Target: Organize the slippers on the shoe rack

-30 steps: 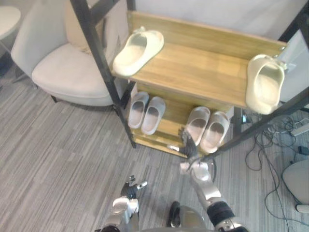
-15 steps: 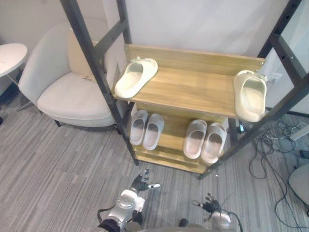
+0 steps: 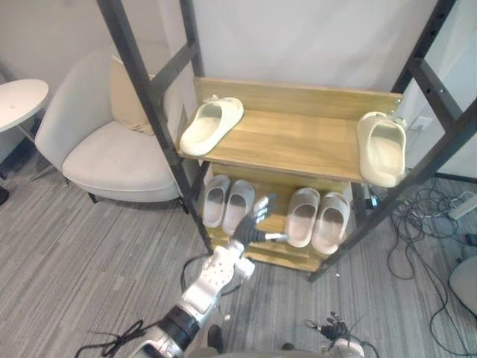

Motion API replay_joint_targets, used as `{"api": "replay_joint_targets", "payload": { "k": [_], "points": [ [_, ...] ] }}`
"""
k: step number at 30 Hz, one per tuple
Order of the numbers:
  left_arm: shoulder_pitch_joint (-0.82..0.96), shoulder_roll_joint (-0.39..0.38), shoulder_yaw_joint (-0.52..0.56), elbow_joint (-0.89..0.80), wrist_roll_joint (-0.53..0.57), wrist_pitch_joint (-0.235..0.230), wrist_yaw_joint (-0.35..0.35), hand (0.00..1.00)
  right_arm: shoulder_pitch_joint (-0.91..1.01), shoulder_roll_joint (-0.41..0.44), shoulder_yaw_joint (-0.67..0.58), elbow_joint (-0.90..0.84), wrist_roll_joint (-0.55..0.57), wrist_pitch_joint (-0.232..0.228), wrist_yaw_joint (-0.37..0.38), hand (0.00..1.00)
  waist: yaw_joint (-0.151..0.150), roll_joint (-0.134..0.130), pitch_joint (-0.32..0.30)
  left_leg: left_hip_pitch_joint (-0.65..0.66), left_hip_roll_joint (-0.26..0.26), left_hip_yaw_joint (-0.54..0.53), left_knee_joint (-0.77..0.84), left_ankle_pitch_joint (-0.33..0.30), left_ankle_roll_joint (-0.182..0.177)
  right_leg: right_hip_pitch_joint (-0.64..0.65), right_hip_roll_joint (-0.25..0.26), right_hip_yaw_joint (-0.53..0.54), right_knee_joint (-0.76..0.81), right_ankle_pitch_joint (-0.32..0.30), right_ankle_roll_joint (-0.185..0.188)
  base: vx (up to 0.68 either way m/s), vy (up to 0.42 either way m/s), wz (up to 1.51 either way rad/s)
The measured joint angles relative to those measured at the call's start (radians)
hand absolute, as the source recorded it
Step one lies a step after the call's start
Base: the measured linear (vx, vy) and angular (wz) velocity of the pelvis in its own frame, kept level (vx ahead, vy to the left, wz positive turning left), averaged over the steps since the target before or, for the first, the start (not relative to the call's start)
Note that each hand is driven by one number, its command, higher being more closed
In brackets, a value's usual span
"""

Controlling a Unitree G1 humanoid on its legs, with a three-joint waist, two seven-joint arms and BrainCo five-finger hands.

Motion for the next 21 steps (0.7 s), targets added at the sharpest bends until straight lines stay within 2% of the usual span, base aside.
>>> {"api": "replay_joint_targets", "payload": {
  "k": [5,11,16,21],
  "points": [
    [-0.114,0.038,0.099,-0.008,0.013,-0.001,0.077,0.0,0.001,-0.006,0.001,0.0,0.0,0.0,0.019,0.0,-0.016,-0.004,0.0,0.013,0.0,0.003,0.0,-0.002,0.0,0.03,0.005,0.002,-0.037,0.021,-0.003,0.0,0.002,-0.02],
    [-0.195,0.09,0.182,0.041,0.081,0.0,0.129,0.0,0.009,-0.021,-0.001,0.0,-0.001,0.002,0.037,0.0,-0.022,-0.007,0.001,0.014,0.007,0.032,-0.001,-0.013,-0.003,0.027,0.012,0.028,-0.063,0.037,-0.006,-0.02,0.015,-0.16],
    [-0.321,0.21,0.271,0.223,0.101,0.008,0.166,0.0,0.008,-0.027,-0.003,-0.001,-0.001,0.013,0.044,0.0,-0.029,-0.013,0.003,0.007,0.016,0.072,-0.001,-0.024,-0.008,0.004,0.02,0.066,-0.082,0.052,-0.01,0.0,0.014,-0.25],
    [-0.426,0.307,0.292,0.346,0.103,0.028,0.185,0.0,0.01,-0.025,-0.04,-0.001,-0.001,0.015,0.059,0.0,-0.035,-0.02,0.008,-0.011,0.018,0.09,0.0,-0.028,-0.009,-0.025,0.022,0.092,-0.081,0.056,-0.009,0.04,0.001,-0.12]
  ]
}}
